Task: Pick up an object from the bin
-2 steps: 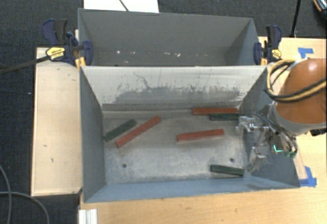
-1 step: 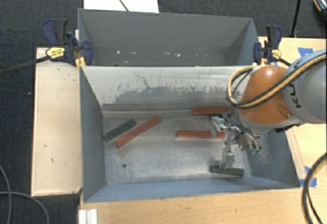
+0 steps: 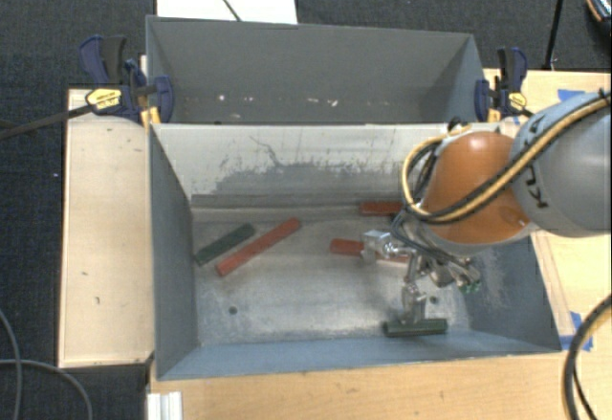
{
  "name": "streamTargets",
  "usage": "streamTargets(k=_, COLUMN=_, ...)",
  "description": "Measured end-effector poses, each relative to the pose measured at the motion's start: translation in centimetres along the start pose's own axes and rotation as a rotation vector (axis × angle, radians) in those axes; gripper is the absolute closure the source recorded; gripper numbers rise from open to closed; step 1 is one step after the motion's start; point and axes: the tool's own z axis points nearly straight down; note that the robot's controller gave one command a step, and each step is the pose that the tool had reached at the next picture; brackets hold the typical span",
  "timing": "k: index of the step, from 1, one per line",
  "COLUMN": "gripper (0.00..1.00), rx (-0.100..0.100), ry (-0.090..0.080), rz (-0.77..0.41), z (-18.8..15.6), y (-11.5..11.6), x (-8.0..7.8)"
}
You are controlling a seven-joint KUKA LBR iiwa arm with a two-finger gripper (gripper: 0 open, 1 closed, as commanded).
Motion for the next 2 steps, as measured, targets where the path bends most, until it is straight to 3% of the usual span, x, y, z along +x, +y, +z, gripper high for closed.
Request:
streamTargets(k=1, gripper=0.00, rx=0.003, ry=-0.010, rz=0.056, z=-5.8, y=-0.7, x=-7.7)
streamTargets(k=2, gripper=0.00, rx=-0.001, ry=0.007, rz=0.293, z=0.3, y=-0.4, x=-5.8)
